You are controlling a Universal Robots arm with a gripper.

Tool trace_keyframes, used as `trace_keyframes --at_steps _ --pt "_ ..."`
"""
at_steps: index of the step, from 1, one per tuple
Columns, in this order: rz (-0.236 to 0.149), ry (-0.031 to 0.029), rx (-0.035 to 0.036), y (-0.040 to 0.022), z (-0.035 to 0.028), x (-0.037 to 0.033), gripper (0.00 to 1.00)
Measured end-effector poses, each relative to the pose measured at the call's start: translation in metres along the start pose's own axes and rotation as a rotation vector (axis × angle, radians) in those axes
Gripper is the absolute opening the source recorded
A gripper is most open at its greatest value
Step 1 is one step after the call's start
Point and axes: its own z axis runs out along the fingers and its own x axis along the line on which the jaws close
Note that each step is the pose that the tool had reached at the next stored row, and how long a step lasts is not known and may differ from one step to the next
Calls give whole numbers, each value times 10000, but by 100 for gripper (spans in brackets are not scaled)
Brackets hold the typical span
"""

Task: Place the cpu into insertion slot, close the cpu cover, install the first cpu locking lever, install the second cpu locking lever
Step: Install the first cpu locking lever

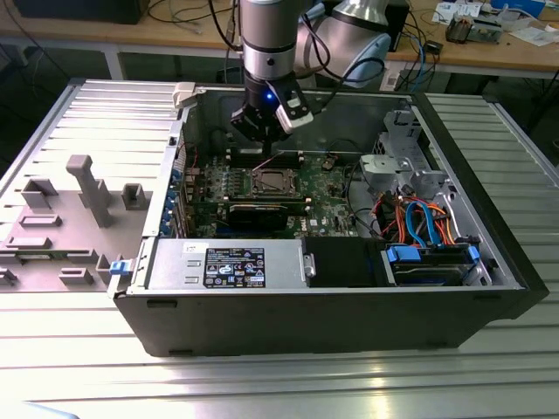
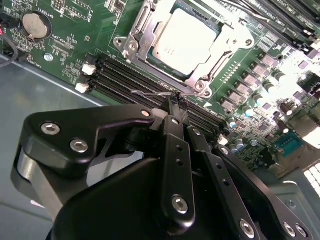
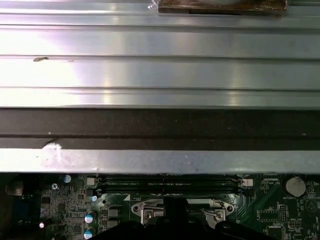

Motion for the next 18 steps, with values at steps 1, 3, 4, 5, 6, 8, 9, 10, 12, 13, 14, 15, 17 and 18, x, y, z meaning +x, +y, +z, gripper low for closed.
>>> trace_keyframes --at_steps 1,3,4,5,6,8,9,10,12,13,14,15,17,18 --pt "0 0 1 -1 7 -8 11" --pt "1 0 1 -2 19 -35 11" --pt "2 0 0 -2 23 -46 11" --pt "3 0 1 -3 27 -54 11" --pt "4 -1 2 -3 30 -60 11" --pt "5 -1 6 -4 37 -78 11" --pt "5 0 8 -4 40 -86 11" --pt "6 -1 9 -4 44 -92 11" --pt "9 -1 12 -3 51 -102 11" --pt "10 -1 15 -3 55 -107 11" --pt "12 -1 15 -3 62 -116 11" --pt "15 -2 15 -3 66 -119 11" --pt "20 -1 16 -3 74 -128 11" --pt "22 -1 17 -3 77 -132 11"
